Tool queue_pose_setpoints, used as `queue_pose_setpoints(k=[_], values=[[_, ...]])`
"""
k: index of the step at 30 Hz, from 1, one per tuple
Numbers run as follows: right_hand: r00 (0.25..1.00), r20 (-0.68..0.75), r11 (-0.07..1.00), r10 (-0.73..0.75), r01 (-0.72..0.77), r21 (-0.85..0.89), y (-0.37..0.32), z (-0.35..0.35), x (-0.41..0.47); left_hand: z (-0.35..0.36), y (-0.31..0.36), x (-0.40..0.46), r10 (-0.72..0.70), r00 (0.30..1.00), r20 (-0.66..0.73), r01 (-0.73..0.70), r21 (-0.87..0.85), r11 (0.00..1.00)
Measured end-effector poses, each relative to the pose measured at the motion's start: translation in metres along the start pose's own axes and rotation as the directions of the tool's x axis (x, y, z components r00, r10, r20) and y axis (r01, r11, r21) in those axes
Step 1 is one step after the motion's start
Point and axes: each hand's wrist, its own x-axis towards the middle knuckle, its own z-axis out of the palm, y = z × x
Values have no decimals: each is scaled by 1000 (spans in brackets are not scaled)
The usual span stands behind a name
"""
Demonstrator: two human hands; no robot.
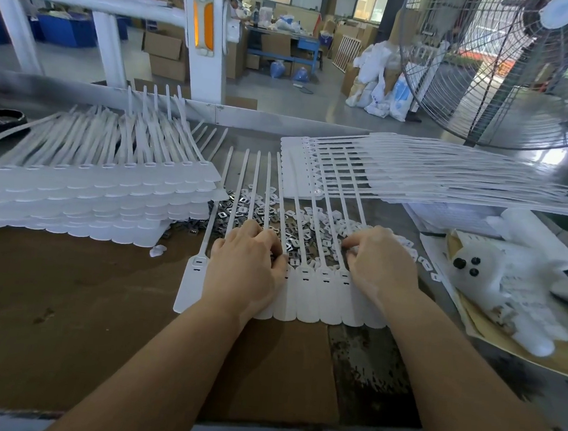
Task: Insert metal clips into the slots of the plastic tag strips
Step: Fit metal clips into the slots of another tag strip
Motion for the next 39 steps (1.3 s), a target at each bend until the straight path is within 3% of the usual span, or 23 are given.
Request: queue_pose_setpoints(k=[6, 10, 12, 16, 23, 27, 39], values=[[999, -38, 1000, 20, -20, 9, 1, 6, 2, 0, 0, 0, -1, 1000, 1, 1, 8, 1000], [982, -179, 993, 59, -38, 116, 4, 9, -2, 0, 1, 0, -2, 1000, 1, 2, 8, 1000], [971, -217, 993, 99, -81, 91, 9, 9, -3, 0, 1, 0, -1, 1000, 2, 1, 13, 1000], [982, -128, 990, 141, -142, 1, 13, 7, -1, 0, 0, 0, -1, 1000, 1, 1, 16, 1000], [990, -98, 995, 98, -98, 9, 11, 8, 1, -1, 0, -1, 0, 1000, 0, 0, 6, 1000], [992, -107, 996, 69, -74, -45, 12, 7, -1, 0, 0, 0, -1, 1000, 3, 1, 3, 1000], [986, -156, 998, 65, -65, 6, 17, 11, 1, -1, 0, 0, -2, 1000, 8, 2, 9, 1000]])
